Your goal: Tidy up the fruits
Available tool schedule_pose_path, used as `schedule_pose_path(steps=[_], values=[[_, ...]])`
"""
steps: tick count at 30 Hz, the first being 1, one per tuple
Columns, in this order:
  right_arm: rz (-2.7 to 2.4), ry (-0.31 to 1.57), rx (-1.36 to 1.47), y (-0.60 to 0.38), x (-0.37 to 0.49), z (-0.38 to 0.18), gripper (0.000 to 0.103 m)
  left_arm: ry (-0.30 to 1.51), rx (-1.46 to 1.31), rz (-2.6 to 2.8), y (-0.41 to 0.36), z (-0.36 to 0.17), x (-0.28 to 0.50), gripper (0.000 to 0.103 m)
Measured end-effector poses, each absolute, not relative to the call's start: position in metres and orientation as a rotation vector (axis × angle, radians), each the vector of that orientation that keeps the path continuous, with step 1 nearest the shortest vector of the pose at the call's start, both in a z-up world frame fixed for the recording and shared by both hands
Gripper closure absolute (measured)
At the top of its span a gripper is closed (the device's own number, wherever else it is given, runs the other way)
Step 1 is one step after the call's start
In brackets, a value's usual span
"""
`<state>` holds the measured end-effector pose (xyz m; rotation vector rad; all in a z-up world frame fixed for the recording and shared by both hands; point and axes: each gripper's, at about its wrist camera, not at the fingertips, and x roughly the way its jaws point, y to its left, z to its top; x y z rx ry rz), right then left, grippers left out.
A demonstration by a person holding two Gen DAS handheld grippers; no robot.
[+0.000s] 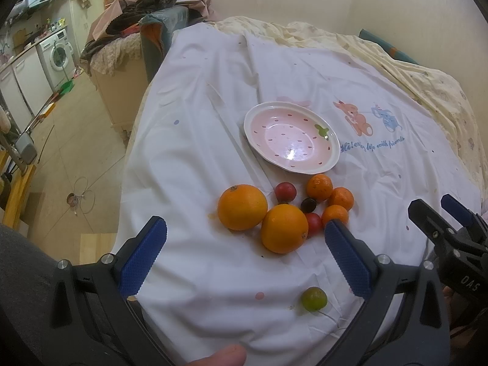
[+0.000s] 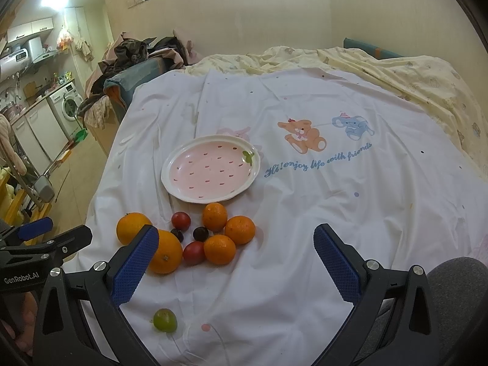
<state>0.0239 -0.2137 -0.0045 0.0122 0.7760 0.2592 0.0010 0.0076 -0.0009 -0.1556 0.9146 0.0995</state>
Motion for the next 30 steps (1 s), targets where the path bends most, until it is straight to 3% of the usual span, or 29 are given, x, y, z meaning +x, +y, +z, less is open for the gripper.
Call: schedule_pose_path(steps=[30], values=[[0.260,0.776,0.014,-0.2143,0.0239,-0.0031,0.000,0.914,-0.155,0.101,0.0083,0.0014,-0.0005,0.001]])
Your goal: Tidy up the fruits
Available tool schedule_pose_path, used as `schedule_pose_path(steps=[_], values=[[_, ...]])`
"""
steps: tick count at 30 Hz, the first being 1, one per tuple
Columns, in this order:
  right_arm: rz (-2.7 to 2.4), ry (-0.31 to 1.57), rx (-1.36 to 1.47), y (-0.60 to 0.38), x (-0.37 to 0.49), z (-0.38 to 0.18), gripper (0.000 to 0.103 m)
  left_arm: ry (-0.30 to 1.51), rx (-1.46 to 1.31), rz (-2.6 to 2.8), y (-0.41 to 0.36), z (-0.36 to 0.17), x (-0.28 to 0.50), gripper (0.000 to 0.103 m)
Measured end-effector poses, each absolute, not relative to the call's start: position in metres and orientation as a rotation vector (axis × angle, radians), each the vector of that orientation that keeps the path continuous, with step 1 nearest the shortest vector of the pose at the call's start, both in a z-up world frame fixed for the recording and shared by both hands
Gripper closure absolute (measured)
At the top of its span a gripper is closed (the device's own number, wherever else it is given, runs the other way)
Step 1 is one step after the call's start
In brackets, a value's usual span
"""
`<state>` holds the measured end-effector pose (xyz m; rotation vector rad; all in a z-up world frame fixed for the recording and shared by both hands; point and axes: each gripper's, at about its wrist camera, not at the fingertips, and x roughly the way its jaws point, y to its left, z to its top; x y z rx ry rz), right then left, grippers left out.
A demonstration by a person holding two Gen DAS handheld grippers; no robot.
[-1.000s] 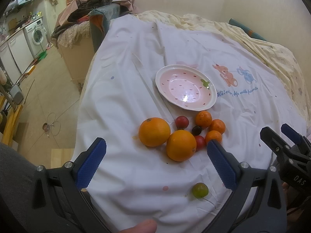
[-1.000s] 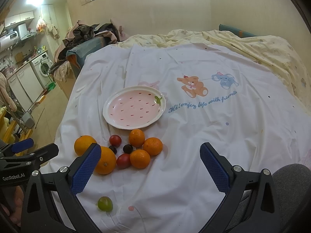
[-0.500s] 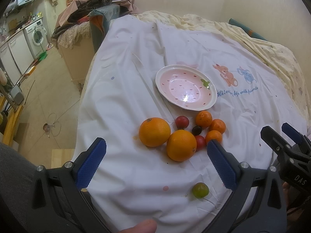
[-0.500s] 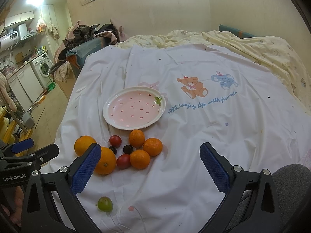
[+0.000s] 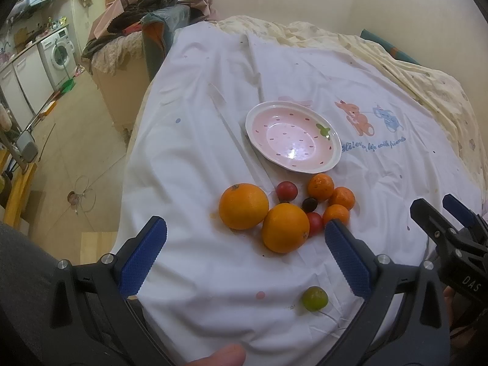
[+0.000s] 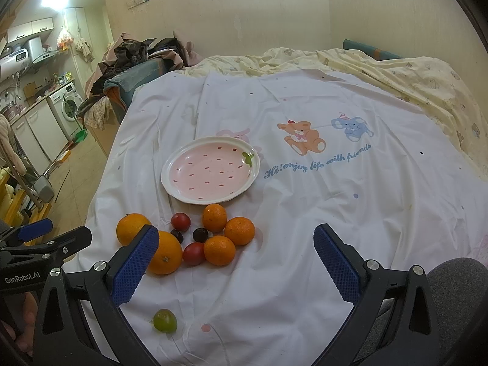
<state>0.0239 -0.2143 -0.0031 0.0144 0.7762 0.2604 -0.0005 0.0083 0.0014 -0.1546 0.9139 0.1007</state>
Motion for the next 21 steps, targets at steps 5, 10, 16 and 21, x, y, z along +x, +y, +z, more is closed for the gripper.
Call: schedule_pose_path(steps=[5,10,16,21], values=[[0.261,0.776,0.015,-0.2143,0.0239,-0.0030,0.000,0.913,-0.154,0.102,0.0084,0.0013,-0.0001,0.001],[0.260,0.776,0.016,-0.2143,0.0238,-0.0031,0.000,0.914,-0.154,0.102,0.0082,0.0013,-0.0002,0.001],[0.260,0.776,0.017,-0.2144,0.0238,-0.0031,0.000,0.914,-0.155,0.102,0.0081,0.0011,-0.0005,0.001],[0.261,0.777,0.016,-0.2141,0.0239,-0.0040,0.000,0.917,-0.155,0.105,0.0075,-0.0008,0.0001,0.001]])
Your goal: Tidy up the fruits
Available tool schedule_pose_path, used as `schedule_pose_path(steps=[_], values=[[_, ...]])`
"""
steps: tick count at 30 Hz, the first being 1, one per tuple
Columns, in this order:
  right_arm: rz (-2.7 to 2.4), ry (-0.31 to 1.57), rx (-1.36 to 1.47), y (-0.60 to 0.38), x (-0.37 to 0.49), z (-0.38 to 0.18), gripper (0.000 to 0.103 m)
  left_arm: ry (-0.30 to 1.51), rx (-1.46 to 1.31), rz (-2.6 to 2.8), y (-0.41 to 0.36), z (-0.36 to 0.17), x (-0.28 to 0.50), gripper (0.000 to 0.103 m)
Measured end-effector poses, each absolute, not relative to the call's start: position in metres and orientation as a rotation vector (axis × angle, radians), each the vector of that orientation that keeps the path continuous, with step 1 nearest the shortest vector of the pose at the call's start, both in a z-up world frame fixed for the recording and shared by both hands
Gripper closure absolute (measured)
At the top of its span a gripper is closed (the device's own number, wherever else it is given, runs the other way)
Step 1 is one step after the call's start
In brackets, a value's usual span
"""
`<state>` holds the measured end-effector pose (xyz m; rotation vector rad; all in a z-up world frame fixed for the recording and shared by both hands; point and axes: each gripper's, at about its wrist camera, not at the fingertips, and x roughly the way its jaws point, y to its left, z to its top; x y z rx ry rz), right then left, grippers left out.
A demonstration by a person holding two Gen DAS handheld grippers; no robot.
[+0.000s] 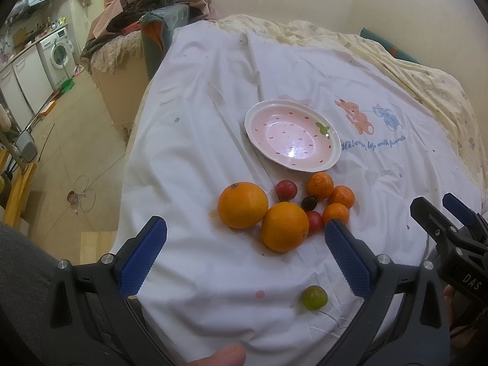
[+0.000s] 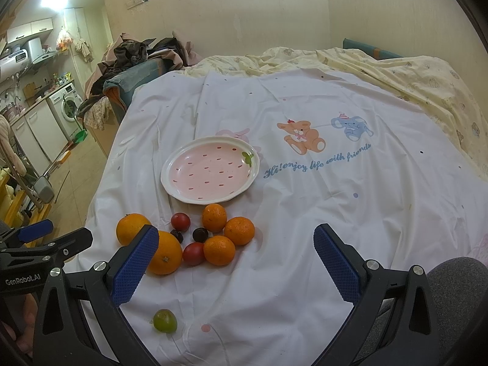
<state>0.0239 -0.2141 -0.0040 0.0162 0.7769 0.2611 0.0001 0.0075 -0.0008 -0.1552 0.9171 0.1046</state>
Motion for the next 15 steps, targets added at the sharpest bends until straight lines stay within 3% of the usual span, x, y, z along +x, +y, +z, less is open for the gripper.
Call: schedule_pose_path(steps=[15], values=[[0.262,0.779,0.018,-0.2143,0.0237,-0.0034,0.000,0.920,-0.155,0.104,0.0069,-0.0022,0.0000,0.001]])
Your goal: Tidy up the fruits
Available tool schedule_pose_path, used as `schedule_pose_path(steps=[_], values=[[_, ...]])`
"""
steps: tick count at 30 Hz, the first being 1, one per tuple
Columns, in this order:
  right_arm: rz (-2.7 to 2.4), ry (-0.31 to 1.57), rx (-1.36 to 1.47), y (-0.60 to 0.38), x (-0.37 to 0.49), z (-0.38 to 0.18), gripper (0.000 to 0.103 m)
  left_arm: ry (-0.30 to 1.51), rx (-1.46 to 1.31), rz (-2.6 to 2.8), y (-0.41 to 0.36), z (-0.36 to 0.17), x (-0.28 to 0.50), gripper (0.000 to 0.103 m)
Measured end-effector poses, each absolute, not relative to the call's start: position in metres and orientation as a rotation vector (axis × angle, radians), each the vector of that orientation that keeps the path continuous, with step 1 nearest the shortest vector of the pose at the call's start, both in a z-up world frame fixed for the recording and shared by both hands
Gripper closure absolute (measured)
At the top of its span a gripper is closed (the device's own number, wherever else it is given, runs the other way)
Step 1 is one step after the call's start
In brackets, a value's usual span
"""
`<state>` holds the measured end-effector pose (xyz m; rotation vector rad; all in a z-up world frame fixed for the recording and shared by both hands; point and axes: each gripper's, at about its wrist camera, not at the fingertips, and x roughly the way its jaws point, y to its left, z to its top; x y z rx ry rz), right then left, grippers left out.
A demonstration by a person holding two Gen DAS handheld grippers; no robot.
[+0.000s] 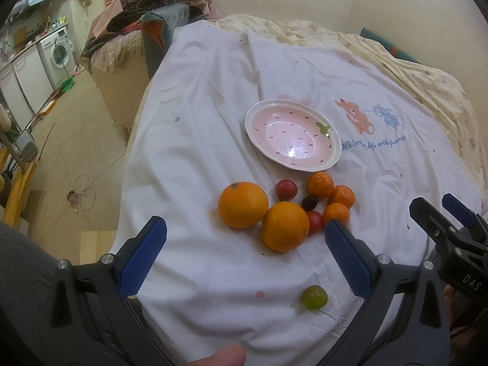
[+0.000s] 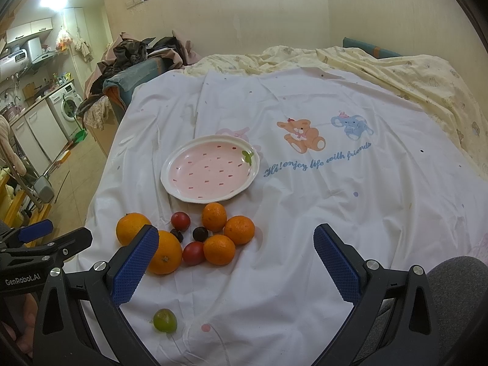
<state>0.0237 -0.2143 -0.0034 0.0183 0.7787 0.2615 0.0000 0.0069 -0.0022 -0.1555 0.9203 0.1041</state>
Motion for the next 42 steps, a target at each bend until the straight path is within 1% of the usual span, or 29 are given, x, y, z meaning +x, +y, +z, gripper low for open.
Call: schedule_pose_path(steps=[3,8,15,16,17,19,20,21,22,24,25,32,34,36,37,38,39,40,41,42], values=[[0.278,0.803,0.037,-0.216,0.026,-0.005,0.000,0.938,-0.168,0.110,0.009,-0.003,0.002,0.001],[0.339,0.930,0.178,-0.236,0.055,-0.011,0.000,1.008,-0.189,0.179,0.025,-0.008,0.018,0.001],[0.302,1.173,0.310,-0.265,0.116,-0.054,0.001,1.174,-0.267,0.245,0.053,-0.031,0.050,0.001],[0.310,1.219,0.336,-0.266,0.125,-0.063,0.002,1.199,-0.284,0.243,0.056,-0.035,0.055,0.001],[0.316,1.241,0.346,-0.266,0.129,-0.067,0.007,1.219,-0.300,0.236,0.057,-0.039,0.059,0.001],[0.340,1.291,0.383,-0.263,0.140,-0.080,0.014,1.258,-0.327,0.236,0.060,-0.048,0.069,0.002],[0.348,1.309,0.385,-0.260,0.145,-0.084,0.017,1.269,-0.326,0.235,0.059,-0.050,0.073,0.004],[0.362,1.322,0.371,-0.254,0.149,-0.087,0.020,1.283,-0.332,0.227,0.058,-0.054,0.078,0.012],[0.369,1.325,0.363,-0.252,0.151,-0.088,0.023,1.299,-0.347,0.218,0.058,-0.058,0.082,0.018],[0.382,1.337,0.304,-0.242,0.157,-0.092,0.028,1.335,-0.399,0.202,0.059,-0.067,0.090,0.018],[0.389,1.345,0.273,-0.235,0.159,-0.095,0.032,1.344,-0.413,0.198,0.060,-0.070,0.093,0.018],[0.428,1.420,0.184,-0.214,0.170,-0.118,0.040,1.381,-0.425,0.189,0.055,-0.084,0.110,0.019],[0.435,1.444,0.182,-0.211,0.172,-0.124,0.042,1.382,-0.426,0.185,0.053,-0.088,0.113,0.024],[0.437,1.450,0.164,-0.207,0.173,-0.127,0.043,1.388,-0.433,0.172,0.052,-0.093,0.115,0.025],[0.443,1.452,0.161,-0.206,0.172,-0.128,0.047,1.392,-0.437,0.166,0.050,-0.096,0.118,0.026],[0.450,1.458,0.152,-0.204,0.172,-0.129,0.048,1.400,-0.442,0.160,0.049,-0.099,0.118,0.028],[0.448,1.455,0.145,-0.204,0.171,-0.129,0.048,1.405,-0.448,0.154,0.048,-0.101,0.119,0.032],[0.448,1.455,0.142,-0.204,0.172,-0.129,0.050,1.412,-0.458,0.143,0.046,-0.103,0.121,0.040],[0.447,1.453,0.140,-0.203,0.172,-0.130,0.057,1.418,-0.470,0.130,0.045,-0.105,0.121,0.042],[0.441,1.455,0.143,-0.205,0.173,-0.130,0.057,1.417,-0.462,0.136,0.044,-0.105,0.122,0.043]])
